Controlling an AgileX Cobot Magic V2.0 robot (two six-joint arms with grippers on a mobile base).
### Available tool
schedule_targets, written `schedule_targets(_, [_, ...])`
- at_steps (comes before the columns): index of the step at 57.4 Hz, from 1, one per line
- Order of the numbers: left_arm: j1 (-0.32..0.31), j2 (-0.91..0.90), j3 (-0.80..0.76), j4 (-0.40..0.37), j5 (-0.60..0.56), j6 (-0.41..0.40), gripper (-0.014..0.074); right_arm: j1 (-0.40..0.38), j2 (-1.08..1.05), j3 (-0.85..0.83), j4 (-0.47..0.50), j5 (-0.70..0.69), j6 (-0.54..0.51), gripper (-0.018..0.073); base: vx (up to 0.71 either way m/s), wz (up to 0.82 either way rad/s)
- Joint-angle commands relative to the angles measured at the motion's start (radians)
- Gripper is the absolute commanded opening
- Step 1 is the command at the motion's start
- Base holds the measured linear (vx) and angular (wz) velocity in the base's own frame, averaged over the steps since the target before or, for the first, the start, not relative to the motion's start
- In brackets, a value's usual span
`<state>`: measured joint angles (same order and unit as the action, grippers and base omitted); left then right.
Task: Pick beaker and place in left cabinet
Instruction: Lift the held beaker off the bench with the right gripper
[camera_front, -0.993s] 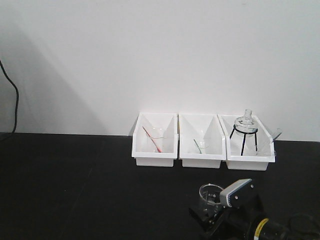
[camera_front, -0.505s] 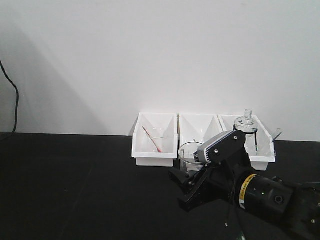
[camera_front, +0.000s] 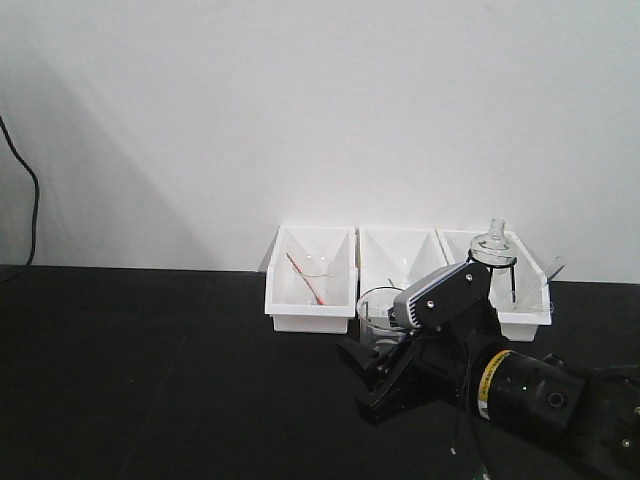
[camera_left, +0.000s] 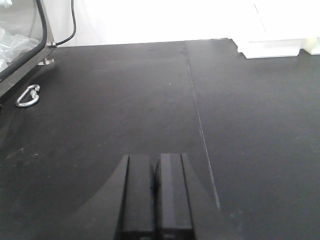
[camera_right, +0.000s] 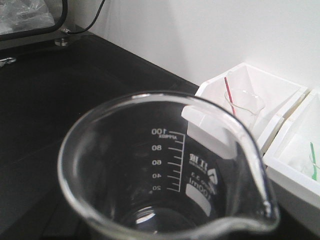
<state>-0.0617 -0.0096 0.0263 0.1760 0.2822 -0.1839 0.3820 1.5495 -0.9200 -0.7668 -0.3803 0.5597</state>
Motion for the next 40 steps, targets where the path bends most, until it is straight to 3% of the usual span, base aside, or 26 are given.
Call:
schedule_targets(1, [-0.001,-0.017,-0.009,-0.002,-0.083,-0.003,0.0004,0.000,-0.042,-0.033,0.017,-0.065,-0.001,0.0104,0.00,0.00])
schedule_targets(40, [-0.001,-0.017,-0.009,-0.002,-0.083,-0.003,0.0004,0.000,-0.034,-0.033,0.017,-0.050,-0.001,0.0104,-0.04,0.03])
